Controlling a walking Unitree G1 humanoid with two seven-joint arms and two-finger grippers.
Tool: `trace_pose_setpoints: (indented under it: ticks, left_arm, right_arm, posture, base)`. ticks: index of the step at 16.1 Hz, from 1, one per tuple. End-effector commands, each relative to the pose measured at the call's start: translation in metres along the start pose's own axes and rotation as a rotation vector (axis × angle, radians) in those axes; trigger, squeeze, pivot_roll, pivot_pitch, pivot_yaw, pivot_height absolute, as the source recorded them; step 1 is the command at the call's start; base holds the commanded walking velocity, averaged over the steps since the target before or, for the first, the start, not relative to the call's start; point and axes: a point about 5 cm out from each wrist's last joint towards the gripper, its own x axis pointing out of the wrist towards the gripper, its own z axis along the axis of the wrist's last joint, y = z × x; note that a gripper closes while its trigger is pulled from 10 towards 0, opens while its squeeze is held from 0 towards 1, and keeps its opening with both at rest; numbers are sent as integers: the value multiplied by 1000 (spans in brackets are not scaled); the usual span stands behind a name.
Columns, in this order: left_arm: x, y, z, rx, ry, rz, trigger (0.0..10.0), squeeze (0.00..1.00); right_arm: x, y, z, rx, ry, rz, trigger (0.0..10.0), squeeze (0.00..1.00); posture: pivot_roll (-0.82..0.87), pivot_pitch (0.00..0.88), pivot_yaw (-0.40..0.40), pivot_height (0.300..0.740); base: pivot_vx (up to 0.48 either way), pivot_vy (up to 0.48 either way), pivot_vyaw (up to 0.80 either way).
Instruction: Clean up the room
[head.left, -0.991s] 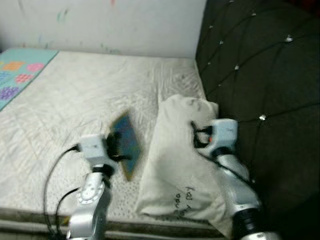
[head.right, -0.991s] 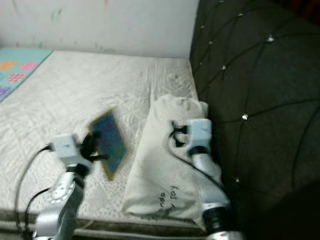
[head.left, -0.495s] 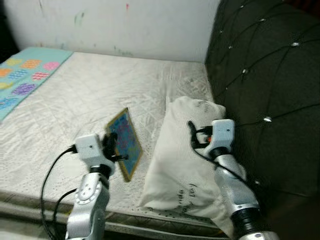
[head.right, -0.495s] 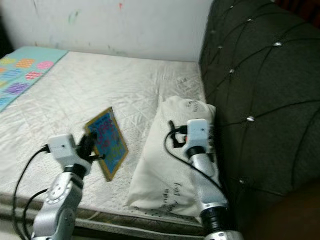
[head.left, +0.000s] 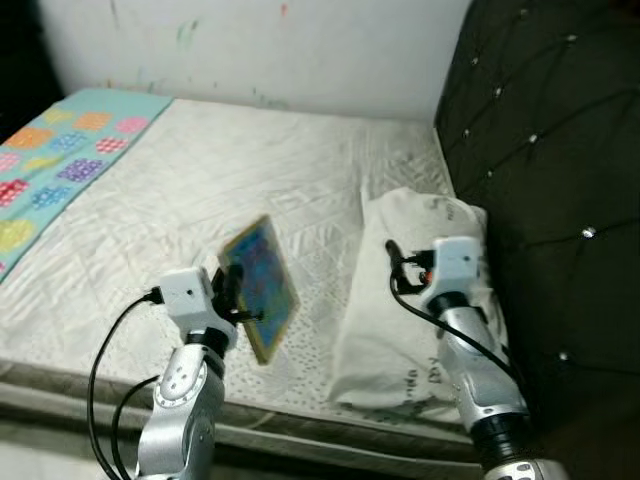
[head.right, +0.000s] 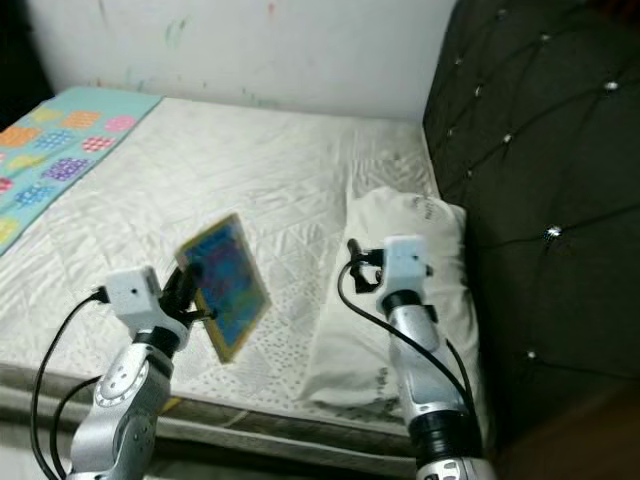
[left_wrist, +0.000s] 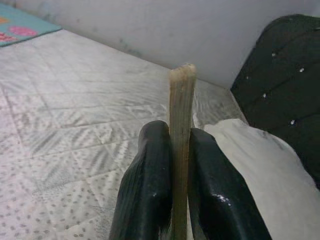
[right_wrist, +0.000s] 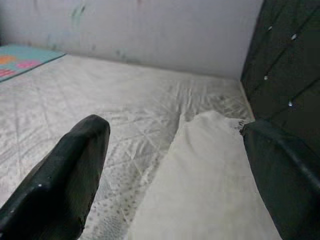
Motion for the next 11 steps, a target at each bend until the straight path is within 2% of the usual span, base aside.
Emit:
trace_pose_setpoints:
  ticks: [1,8,11]
  left_arm:
    - [1,0,11,-9,-58,-5,10000,0]
    - [0,0,10,-22,-50,-11,10000,0]
    - [0,1,10,-18,-45,-4,10000,0]
  right_arm:
    - [2,7,3,10,-9,22,10000,0]
    - [2,6,1,21,7,17,10000,0]
    - [2,5,0,25,12,14,10000,0]
  posture:
    - [-64,0,-28,740]
    - [-68,0,-26,740]
    - [-67,0,-26,740]
  base:
    - [0,0,0]
    - [0,0,0]
    - [0,0,-800]
